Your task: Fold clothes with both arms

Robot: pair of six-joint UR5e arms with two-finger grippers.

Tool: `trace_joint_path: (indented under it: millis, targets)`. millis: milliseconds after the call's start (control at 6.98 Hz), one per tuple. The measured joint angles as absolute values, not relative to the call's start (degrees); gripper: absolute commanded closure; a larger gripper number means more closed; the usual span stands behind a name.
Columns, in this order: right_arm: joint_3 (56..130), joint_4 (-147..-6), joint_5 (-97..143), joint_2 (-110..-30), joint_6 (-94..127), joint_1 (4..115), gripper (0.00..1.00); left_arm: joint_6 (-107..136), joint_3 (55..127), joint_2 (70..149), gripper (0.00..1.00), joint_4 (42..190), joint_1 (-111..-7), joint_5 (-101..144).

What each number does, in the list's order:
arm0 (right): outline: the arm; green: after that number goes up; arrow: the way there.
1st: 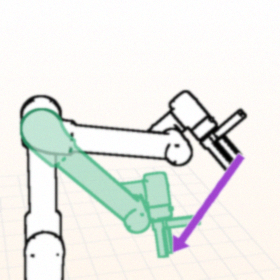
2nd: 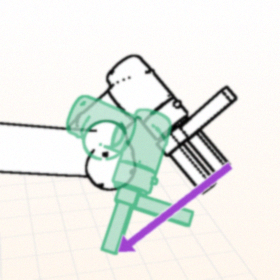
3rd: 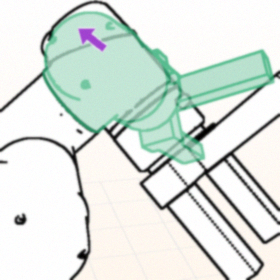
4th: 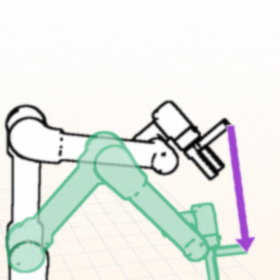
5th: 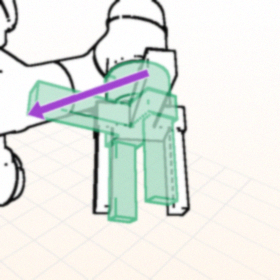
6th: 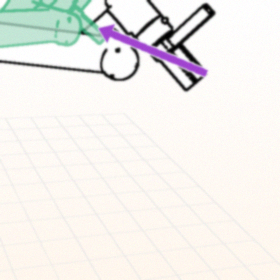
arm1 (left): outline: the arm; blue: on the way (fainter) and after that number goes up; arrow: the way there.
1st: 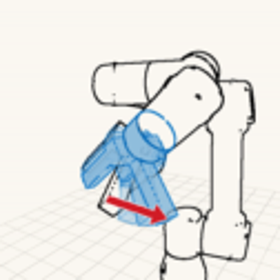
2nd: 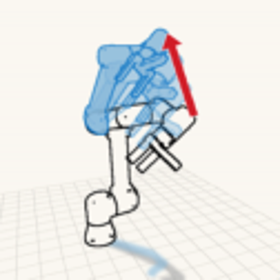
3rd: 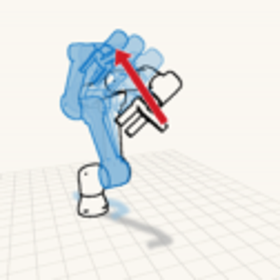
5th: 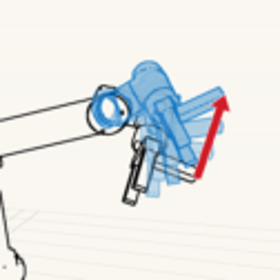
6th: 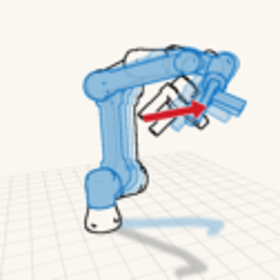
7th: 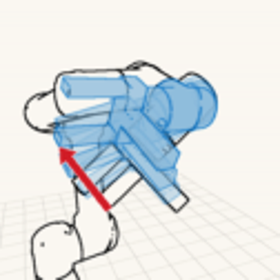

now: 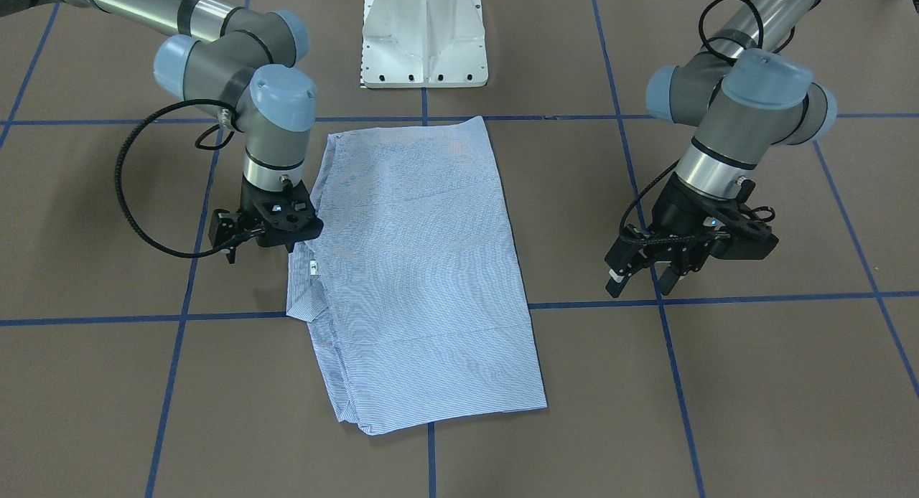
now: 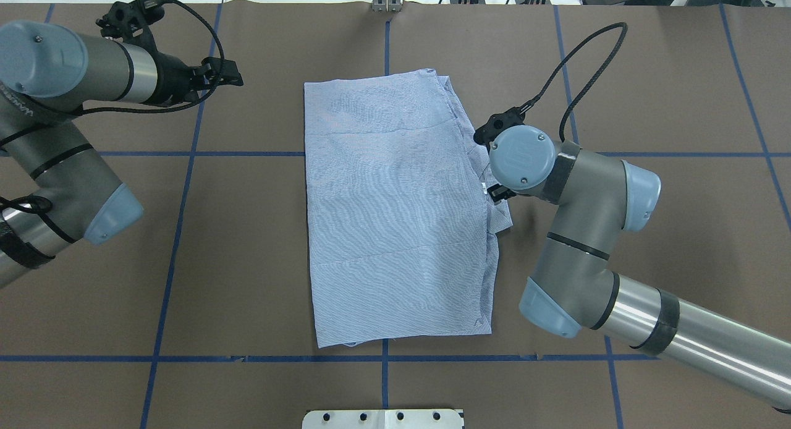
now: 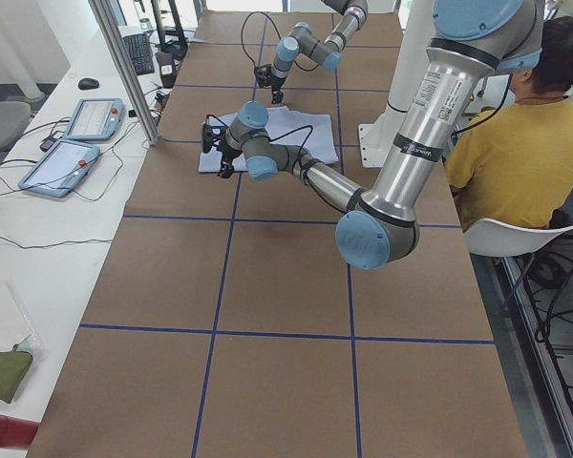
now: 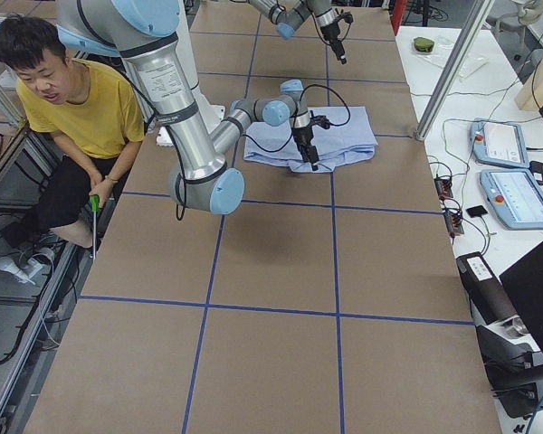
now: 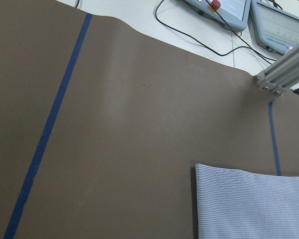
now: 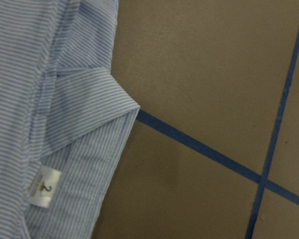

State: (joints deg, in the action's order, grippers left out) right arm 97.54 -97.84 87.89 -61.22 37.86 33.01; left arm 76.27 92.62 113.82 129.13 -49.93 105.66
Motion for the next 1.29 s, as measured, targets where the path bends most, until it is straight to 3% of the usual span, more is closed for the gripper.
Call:
trace_joint_path:
  millis: [573, 1289]
  targets:
    - [95.3, -97.5, 88.5, -55.5, 39.4, 33.6, 0.0, 76.3, 95.2, 111.9, 0.0, 128.2, -50.0, 105.9]
    - [75.9, -84.8, 93.5, -46.1, 42.6, 37.0, 0.0, 77.0, 101.3, 107.9, 0.0, 128.3, -50.0, 107.5]
